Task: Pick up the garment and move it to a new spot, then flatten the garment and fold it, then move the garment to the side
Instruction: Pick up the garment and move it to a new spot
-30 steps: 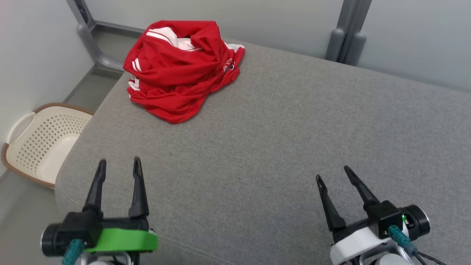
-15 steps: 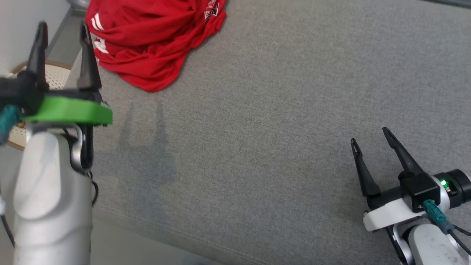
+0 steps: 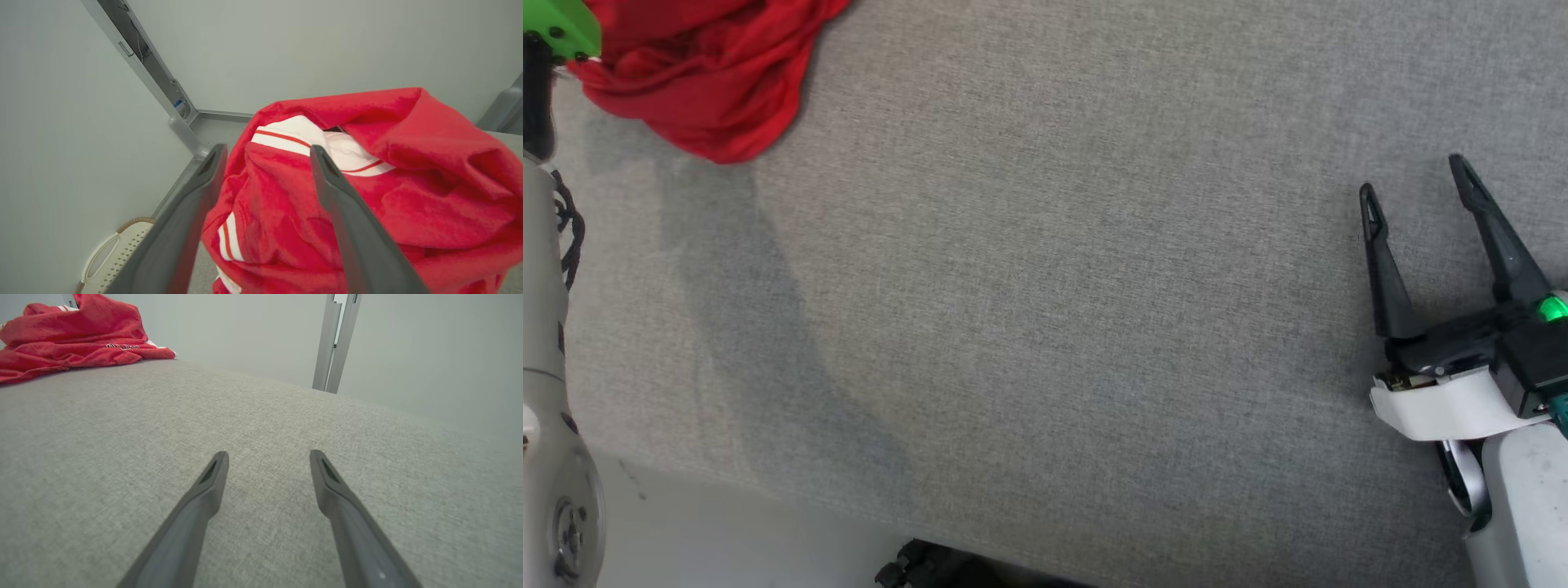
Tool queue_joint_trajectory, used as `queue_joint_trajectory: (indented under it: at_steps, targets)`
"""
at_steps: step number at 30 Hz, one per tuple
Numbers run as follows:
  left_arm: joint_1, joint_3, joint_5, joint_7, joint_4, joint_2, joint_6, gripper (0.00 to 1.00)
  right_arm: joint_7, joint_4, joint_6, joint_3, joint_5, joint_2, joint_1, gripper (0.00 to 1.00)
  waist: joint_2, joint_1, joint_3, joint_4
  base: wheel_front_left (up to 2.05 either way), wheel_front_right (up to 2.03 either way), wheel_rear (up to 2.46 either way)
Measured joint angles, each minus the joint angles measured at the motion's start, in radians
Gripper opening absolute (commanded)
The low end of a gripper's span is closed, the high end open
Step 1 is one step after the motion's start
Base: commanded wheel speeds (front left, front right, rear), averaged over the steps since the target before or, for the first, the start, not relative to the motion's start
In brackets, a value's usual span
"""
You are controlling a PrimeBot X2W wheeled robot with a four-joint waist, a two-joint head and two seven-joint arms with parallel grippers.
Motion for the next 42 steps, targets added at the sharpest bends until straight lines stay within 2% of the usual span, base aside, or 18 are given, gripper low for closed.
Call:
queue_joint_trajectory:
  at_steps: [6,13,15,16,24,28,35,42]
  targets:
    - [-0.073,-0.036,-0.008,0.058,0.133,0.026,-0.001,1.00,-0.008,-0.051,0.001,-0.013,-0.002,0.024,-0.027,1.00,0.0000,-0.0001,0.072,-0.054,0.00,0.00,0.00]
    - [-0.092,-0.080,-0.048,0.082,0.194,0.046,-0.001,1.00,-0.012,-0.069,0.001,-0.011,-0.002,0.048,-0.049,1.00,0.0000,-0.0001,0.118,-0.109,0.00,0.00,0.00]
    - [-0.094,-0.093,-0.058,0.072,0.194,0.054,-0.001,0.17,-0.012,-0.070,0.001,-0.011,-0.002,0.053,-0.053,1.00,0.0001,-0.0001,0.126,-0.120,0.00,0.00,0.00]
    - [-0.094,-0.100,-0.064,0.064,0.192,0.058,-0.001,0.00,-0.013,-0.070,0.001,-0.010,-0.002,0.054,-0.055,1.00,0.0000,-0.0001,0.128,-0.124,0.00,0.00,0.00]
    - [-0.073,-0.178,-0.128,-0.087,0.134,0.085,-0.002,0.00,-0.012,-0.040,0.001,-0.006,0.000,0.064,-0.066,1.00,0.0000,-0.0001,0.101,-0.139,0.00,0.00,0.00]
    - [-0.058,-0.222,-0.174,-0.175,0.090,0.130,-0.003,0.00,-0.005,0.007,-0.001,0.004,0.004,0.077,-0.061,1.00,0.0001,0.0000,0.042,-0.145,0.00,0.00,0.00]
    - [-0.045,-0.319,-0.195,-0.217,-0.028,0.173,-0.004,0.00,0.003,0.070,-0.001,0.045,0.021,0.105,-0.020,1.00,0.0001,0.0000,-0.072,-0.161,0.00,0.00,0.00]
    - [-0.011,-0.409,-0.240,-0.186,-0.175,0.201,-0.004,0.00,0.003,0.086,-0.001,0.067,0.042,0.139,0.002,1.00,0.0001,-0.0001,-0.204,-0.199,0.00,0.00,0.00]
